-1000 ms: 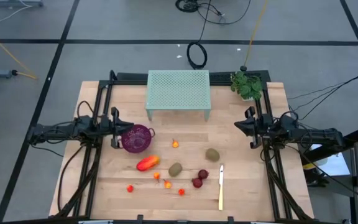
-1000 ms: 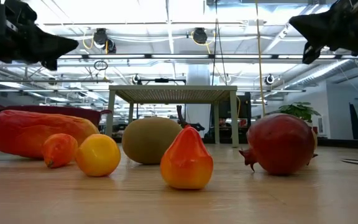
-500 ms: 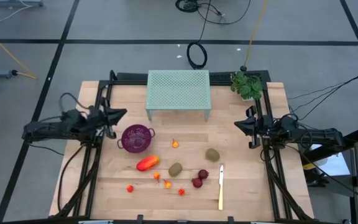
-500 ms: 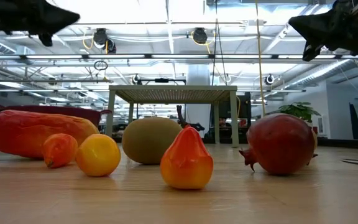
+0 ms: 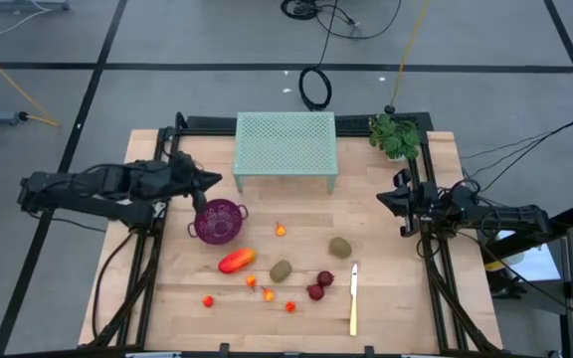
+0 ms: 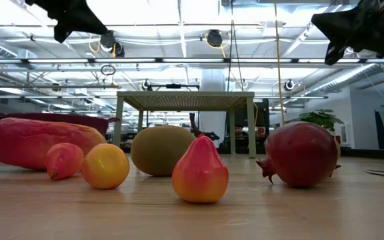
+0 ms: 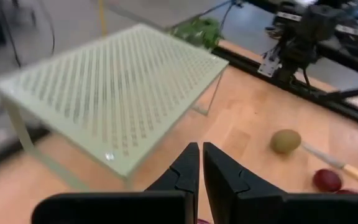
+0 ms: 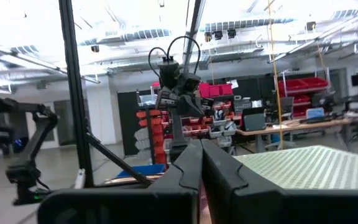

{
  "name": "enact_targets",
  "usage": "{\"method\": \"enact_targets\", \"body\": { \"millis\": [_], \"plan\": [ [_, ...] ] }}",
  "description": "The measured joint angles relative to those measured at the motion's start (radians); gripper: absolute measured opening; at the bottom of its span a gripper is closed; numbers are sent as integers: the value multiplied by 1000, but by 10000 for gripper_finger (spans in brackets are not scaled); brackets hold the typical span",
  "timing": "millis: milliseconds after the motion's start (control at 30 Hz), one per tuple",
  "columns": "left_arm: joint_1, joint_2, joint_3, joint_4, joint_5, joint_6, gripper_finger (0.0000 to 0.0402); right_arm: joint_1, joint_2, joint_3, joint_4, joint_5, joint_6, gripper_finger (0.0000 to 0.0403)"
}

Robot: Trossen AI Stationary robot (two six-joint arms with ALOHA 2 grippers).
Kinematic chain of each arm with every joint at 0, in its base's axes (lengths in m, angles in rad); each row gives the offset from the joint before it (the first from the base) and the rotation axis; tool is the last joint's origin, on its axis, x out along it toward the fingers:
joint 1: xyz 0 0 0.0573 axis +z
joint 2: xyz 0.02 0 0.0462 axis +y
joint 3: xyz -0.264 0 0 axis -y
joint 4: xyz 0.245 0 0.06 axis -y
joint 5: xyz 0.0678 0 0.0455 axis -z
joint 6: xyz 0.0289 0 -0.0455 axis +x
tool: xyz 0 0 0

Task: Pick & Place Fruit
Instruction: Put the red strainer bowl on the shelf

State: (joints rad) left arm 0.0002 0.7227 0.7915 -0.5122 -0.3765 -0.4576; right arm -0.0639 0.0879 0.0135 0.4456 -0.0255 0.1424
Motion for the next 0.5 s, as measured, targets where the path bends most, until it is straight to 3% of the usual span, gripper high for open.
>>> {"method": "enact_targets", "body": {
  "millis": [333, 500],
  "plan": [
    [0, 136, 77, -322, 16, -511, 21, 0, 0, 0, -1, -1, 33, 0],
    [0, 168, 77, -370, 74, -540, 21, 0, 0, 0, -1, -1, 23, 0]
  ]
}}
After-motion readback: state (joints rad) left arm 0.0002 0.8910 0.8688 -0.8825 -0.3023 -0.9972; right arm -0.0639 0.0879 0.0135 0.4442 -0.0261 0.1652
